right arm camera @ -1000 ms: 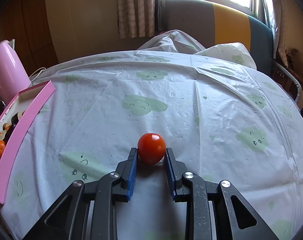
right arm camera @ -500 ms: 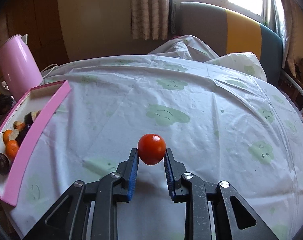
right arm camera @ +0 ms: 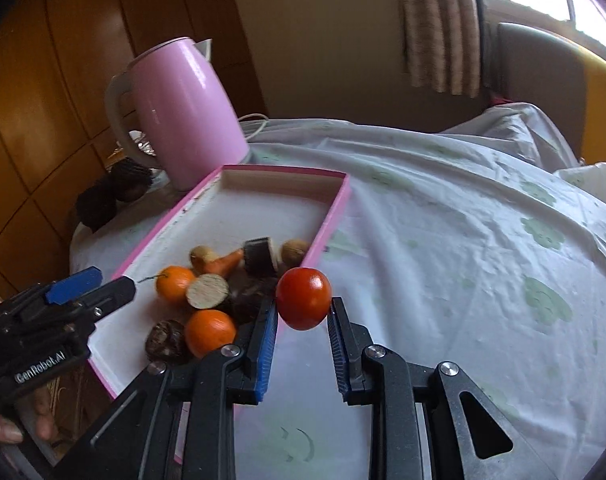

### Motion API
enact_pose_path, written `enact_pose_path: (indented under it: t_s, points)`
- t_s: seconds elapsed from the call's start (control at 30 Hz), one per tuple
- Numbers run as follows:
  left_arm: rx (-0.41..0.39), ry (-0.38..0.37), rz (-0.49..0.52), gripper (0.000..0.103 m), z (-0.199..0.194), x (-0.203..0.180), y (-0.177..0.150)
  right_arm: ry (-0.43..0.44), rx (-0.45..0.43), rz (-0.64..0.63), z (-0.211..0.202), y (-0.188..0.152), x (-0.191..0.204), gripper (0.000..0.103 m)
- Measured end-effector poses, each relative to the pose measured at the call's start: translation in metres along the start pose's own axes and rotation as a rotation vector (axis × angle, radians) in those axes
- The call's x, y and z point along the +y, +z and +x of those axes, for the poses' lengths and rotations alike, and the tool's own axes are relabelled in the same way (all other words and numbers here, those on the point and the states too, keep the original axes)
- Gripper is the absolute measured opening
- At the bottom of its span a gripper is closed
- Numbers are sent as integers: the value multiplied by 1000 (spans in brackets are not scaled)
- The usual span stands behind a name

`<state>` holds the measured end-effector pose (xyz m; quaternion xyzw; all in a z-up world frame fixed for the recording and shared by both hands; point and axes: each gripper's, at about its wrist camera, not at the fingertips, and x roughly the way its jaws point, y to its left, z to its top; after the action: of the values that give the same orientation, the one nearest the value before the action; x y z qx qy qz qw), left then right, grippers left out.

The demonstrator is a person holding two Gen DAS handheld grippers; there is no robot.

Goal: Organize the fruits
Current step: 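Release the dark fruit into the tray with the left tool while the right tool carries the tomato, then lower the cherry tomato into the tray and open the right tool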

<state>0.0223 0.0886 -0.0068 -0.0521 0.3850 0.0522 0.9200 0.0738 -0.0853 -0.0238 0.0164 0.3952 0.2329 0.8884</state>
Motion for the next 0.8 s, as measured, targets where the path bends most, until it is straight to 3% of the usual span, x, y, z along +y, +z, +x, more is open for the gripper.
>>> enact_pose_path:
  t_s: [0.23, 0.3, 0.37, 0.8]
  points:
    - [-15, 26, -28, 62, -3, 11, 1, 42, 28, -52, 32, 14, 32, 29]
    - [-23, 30, -34, 62, -4, 13, 2, 40, 28, -50, 34, 14, 34, 44]
    - [-32, 36, -37, 62, -6, 14, 3, 48, 19, -43, 33, 12, 35, 48]
    - [-60, 34, -35, 63, -17, 7, 1, -106, -50, 19, -3, -7, 26, 67]
